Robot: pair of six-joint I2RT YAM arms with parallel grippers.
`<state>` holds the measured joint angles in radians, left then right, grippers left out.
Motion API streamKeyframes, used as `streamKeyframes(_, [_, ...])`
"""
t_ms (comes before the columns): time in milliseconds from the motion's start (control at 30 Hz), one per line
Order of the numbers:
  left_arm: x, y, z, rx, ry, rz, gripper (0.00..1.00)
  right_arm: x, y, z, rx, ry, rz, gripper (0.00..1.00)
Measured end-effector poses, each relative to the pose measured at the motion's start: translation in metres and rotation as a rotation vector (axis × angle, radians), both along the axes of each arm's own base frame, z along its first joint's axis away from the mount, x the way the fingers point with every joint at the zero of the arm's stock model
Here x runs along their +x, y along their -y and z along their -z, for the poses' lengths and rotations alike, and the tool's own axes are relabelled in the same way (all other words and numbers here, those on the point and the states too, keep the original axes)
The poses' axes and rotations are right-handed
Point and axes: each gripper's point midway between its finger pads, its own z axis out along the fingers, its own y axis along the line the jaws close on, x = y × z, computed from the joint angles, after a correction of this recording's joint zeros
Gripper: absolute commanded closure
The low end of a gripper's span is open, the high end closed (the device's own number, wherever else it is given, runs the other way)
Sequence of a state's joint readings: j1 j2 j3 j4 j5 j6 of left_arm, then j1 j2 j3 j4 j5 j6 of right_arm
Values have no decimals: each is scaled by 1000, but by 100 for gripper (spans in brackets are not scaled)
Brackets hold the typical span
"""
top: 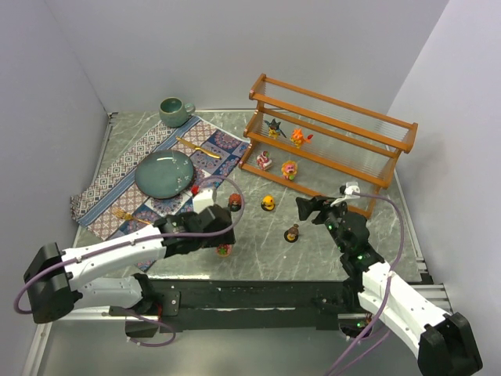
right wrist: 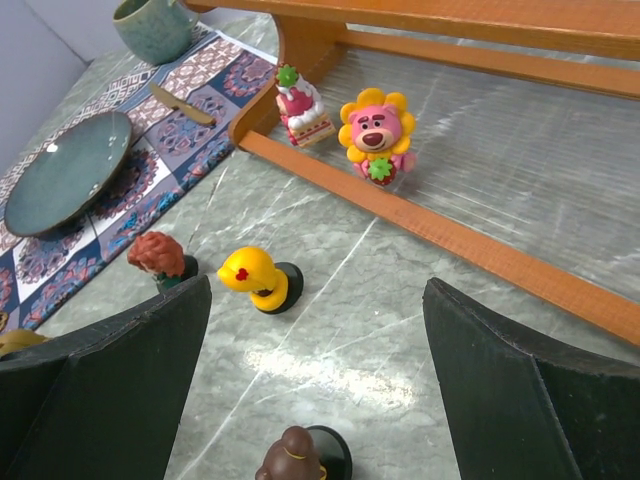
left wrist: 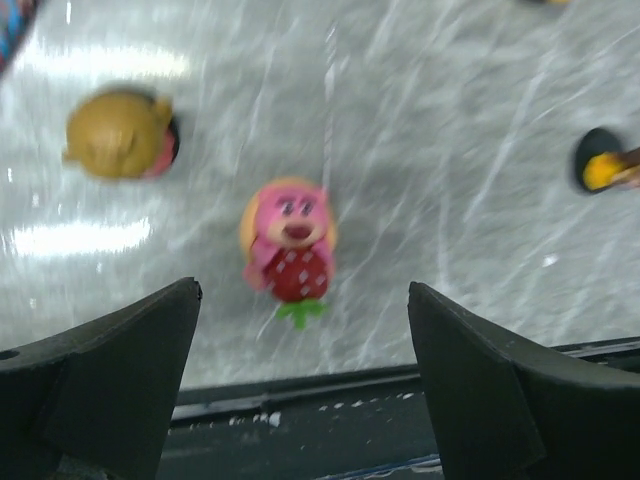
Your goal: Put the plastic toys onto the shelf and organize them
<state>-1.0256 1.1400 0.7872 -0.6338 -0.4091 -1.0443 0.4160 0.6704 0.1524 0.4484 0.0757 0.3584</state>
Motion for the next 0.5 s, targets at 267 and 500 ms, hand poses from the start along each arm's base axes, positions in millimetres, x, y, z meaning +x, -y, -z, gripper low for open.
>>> streamKeyframes(267, [-11, -9, 15, 42, -24, -59, 11, 2, -9, 4, -6, -35, -40, 7])
streamKeyframes(500, [30, -30, -13, 7, 41, -115, 10, -11, -61, -5, -33, -125, -176, 6])
